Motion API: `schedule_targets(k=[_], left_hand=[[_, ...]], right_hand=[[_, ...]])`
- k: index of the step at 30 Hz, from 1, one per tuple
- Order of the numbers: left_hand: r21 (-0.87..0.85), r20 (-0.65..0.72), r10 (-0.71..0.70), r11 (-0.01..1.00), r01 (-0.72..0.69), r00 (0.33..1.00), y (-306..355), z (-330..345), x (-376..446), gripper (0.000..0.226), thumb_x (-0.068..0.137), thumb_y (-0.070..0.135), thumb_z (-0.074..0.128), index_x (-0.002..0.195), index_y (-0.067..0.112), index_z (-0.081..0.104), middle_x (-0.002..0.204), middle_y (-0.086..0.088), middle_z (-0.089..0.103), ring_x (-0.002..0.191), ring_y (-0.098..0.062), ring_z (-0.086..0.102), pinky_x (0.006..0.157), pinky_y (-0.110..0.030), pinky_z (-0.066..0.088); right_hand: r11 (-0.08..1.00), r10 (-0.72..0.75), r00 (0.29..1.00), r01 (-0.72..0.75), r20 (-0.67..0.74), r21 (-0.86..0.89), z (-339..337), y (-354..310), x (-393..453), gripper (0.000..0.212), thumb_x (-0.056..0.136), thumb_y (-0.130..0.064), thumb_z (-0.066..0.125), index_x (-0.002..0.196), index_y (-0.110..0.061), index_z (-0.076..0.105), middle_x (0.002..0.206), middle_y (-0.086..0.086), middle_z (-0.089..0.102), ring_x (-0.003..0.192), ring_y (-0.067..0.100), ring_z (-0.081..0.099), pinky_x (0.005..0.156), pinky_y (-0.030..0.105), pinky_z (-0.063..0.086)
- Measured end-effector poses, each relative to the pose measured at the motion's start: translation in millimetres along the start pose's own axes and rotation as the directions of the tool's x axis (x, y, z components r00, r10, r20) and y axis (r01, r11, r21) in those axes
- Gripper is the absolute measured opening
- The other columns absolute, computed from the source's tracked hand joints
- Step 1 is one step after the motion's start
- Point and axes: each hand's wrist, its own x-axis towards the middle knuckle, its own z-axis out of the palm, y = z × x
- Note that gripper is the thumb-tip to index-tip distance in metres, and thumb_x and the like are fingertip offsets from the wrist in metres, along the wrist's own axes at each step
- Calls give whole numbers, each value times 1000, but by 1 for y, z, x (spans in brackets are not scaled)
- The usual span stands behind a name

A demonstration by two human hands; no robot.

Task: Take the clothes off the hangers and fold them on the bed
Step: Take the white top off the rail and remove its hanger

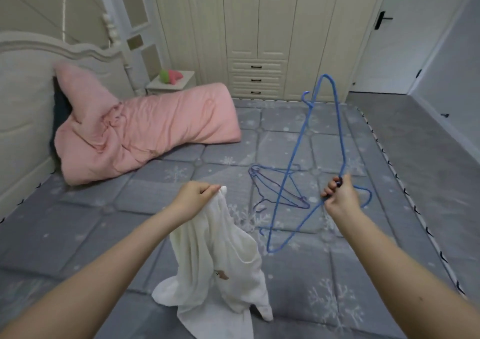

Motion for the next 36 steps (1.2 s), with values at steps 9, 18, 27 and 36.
schedule_targets(k=[9, 18, 27, 36], left_hand=[[-5, 8, -137, 991, 137, 991, -21, 51, 75, 53, 95, 23, 55, 50, 21, 26, 48, 6, 25, 40, -5, 30, 47, -23, 21], [-92, -8, -221, 971, 219, 975, -50, 72, 117, 44, 94, 23, 56, 57, 13, 34, 54, 0, 28, 47, -4, 28, 45, -20, 21], [-127, 17, -251, 960, 251, 968, -77, 83, 132, 39, 91, 24, 59, 64, -3, 52, 63, -3, 44, 61, -10, 40, 57, -26, 29], [-132, 29, -251, 958, 253, 968, -84, 89, 139, 42, 92, 23, 59, 65, -8, 51, 65, -6, 42, 62, -11, 39, 57, -25, 29]], right_hand=[[677, -60, 996, -14, -73, -736, 2, 42, 118, 46, 102, -37, 29, 70, -11, 49, 64, 5, 44, 53, 18, 35, 48, 28, 25], [525, -58, 998, 62, 37, -849, 18, 74, 216, 44, 98, -37, 42, 63, -16, 57, 64, 5, 51, 58, 19, 45, 56, 30, 34], [501, 47, 996, 44, 78, -864, 49, 96, 273, 39, 94, -40, 51, 83, -7, 69, 62, 0, 53, 54, 14, 43, 50, 26, 33], [387, 328, 938, -23, 115, -922, 58, 89, 311, 104, 78, -64, 58, 151, -9, 7, 158, 6, 11, 143, 30, 18, 113, 48, 19]])
